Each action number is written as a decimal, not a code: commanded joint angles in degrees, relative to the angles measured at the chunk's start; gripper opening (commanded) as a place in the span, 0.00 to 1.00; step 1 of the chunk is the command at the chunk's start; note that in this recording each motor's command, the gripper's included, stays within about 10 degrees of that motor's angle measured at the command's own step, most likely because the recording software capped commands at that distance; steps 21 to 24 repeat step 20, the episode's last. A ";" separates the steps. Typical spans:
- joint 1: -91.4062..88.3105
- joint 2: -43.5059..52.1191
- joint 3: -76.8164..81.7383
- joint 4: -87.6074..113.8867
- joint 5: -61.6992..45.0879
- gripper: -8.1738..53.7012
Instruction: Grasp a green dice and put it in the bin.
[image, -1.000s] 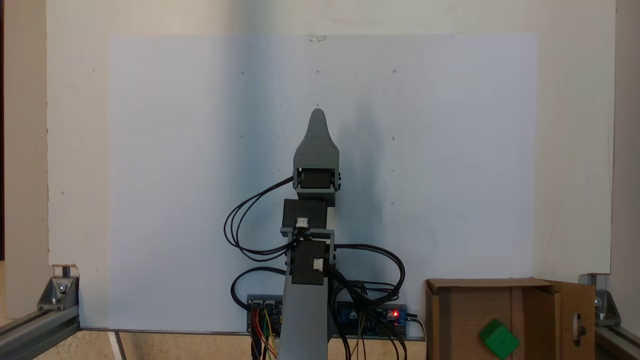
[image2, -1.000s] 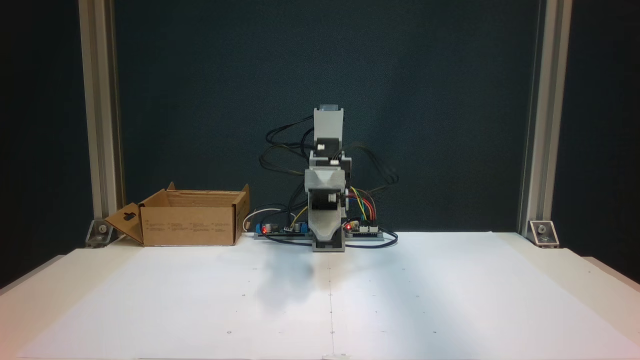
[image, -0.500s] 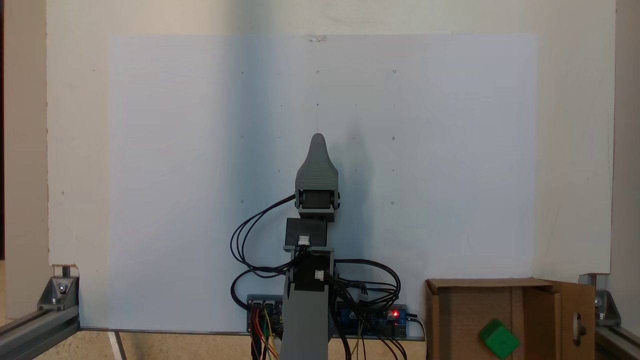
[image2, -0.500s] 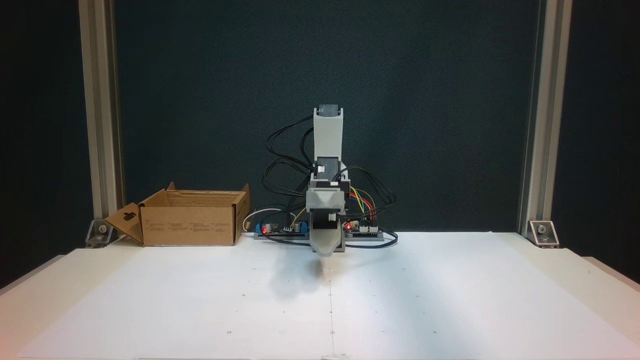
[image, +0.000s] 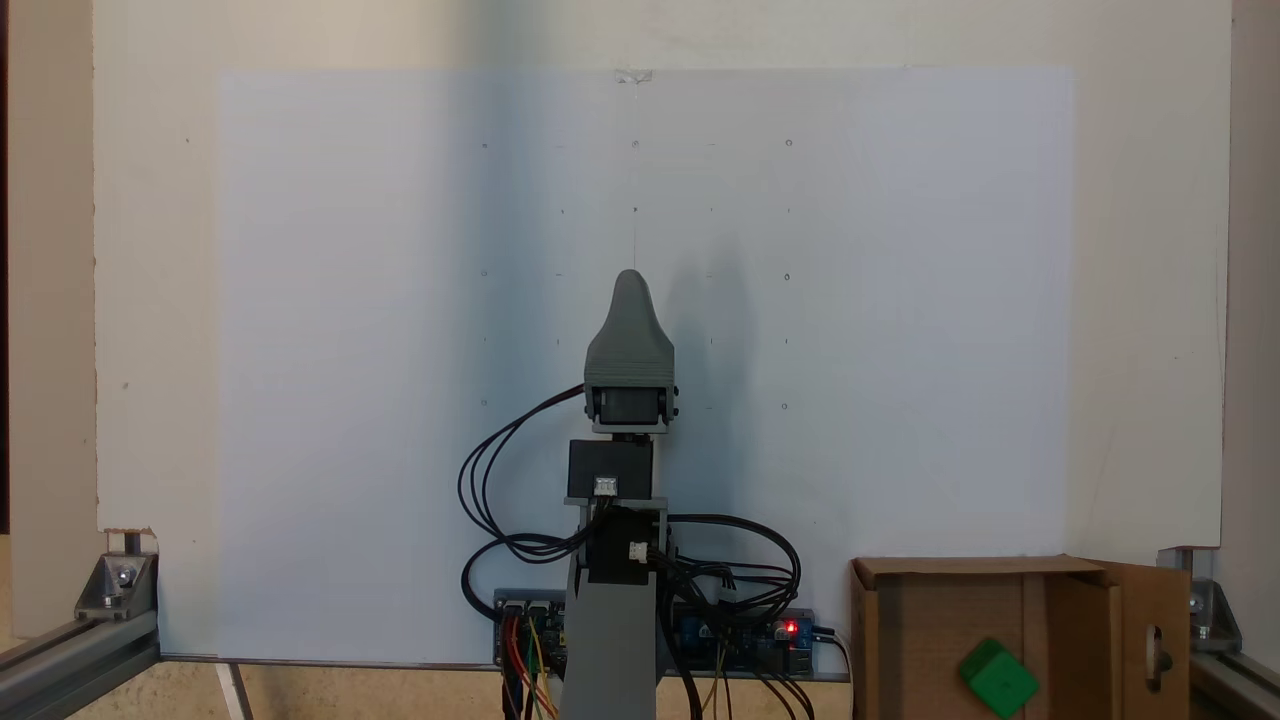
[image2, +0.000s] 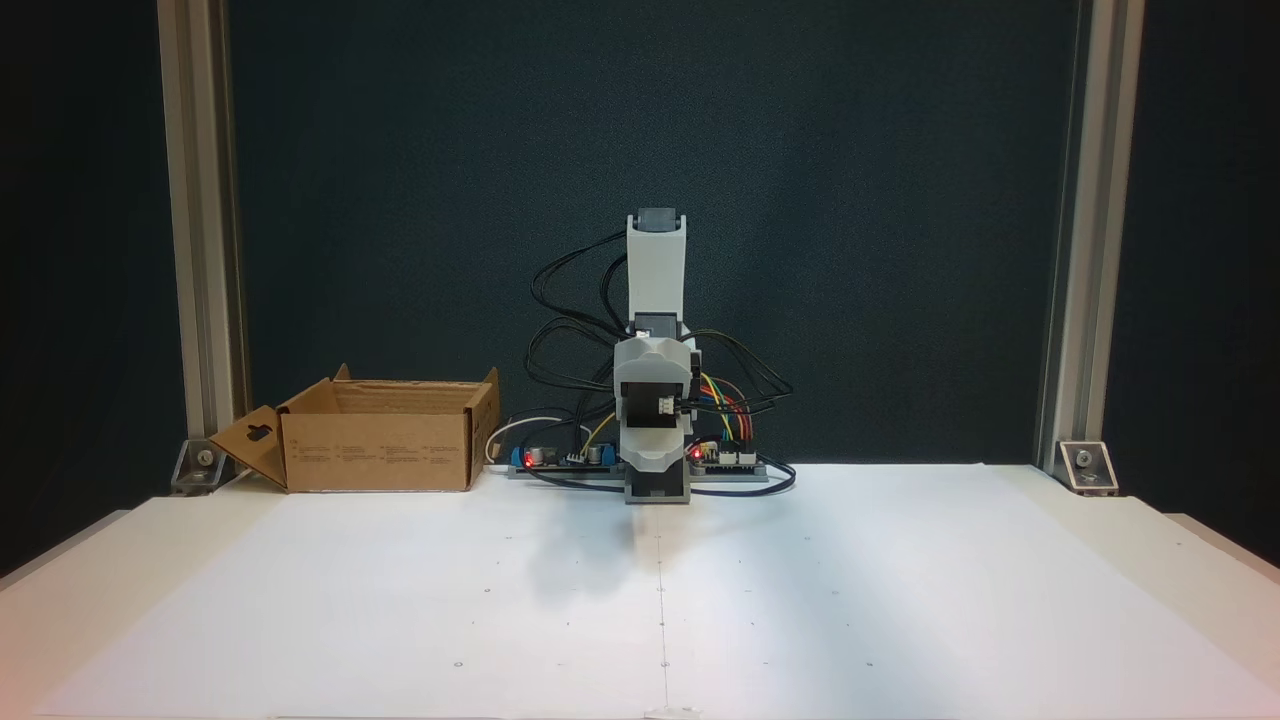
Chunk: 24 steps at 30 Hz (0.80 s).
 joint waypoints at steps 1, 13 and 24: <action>0.53 6.15 10.00 -10.00 -4.66 0.85; -0.53 6.06 10.00 -10.00 -4.75 0.85; -0.44 6.06 10.00 -10.00 -4.75 0.85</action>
